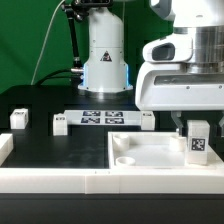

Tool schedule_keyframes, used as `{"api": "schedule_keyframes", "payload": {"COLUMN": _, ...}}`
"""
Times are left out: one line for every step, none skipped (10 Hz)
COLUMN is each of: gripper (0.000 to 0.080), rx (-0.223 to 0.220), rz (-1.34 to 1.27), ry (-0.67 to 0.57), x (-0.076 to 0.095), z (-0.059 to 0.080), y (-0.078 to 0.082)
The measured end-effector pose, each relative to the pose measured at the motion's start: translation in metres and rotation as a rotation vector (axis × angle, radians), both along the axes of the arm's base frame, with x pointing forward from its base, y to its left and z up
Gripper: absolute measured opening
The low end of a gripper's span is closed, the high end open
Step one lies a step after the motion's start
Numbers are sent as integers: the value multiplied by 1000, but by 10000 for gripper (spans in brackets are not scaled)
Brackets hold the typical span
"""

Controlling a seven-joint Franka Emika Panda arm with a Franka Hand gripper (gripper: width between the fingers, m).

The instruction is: Assemble one leg

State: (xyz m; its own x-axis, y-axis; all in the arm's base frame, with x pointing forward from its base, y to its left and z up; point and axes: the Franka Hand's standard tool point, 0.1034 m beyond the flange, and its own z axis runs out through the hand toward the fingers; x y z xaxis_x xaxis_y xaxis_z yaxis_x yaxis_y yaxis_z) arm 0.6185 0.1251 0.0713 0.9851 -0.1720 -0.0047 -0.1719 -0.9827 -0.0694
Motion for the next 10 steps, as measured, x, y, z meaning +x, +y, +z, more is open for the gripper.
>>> {"api": "schedule_keyframes", "payload": {"gripper": 293, "rx": -3, "rz": -1, "ry": 1, "x": 0, "z": 0, "y": -2}}
{"api": "schedule_keyframes", "payload": {"gripper": 294, "rx": -4, "rz": -3, "ry": 1, "x": 0, "z": -1, "y": -4}}
{"api": "schedule_keyframes", "payload": {"gripper": 294, "rx": -3, "rz": -20, "ry": 3, "x": 0, "z": -1, "y": -4}}
{"api": "schedule_keyframes", "payload": {"gripper": 294, "rx": -3, "rz": -38, "ry": 4, "x": 0, "z": -1, "y": -4}}
{"api": "schedule_keyframes", "payload": {"gripper": 294, "rx": -4, "rz": -37, "ry": 4, "x": 0, "z": -1, "y": -4}}
{"api": "schedule_keyframes", "payload": {"gripper": 294, "rx": 8, "rz": -172, "ry": 14, "x": 0, "z": -1, "y": -4}}
{"api": "schedule_keyframes", "payload": {"gripper": 293, "rx": 16, "rz": -331, "ry": 25, "x": -2, "z": -3, "y": -2}}
{"api": "schedule_keyframes", "payload": {"gripper": 294, "rx": 19, "rz": -507, "ry": 26, "x": -2, "z": -3, "y": 0}}
{"api": "schedule_keyframes", "payload": {"gripper": 294, "rx": 22, "rz": -625, "ry": 27, "x": -2, "z": -3, "y": 0}}
{"api": "schedule_keyframes", "payload": {"gripper": 294, "rx": 27, "rz": -770, "ry": 35, "x": -1, "z": -3, "y": 2}}
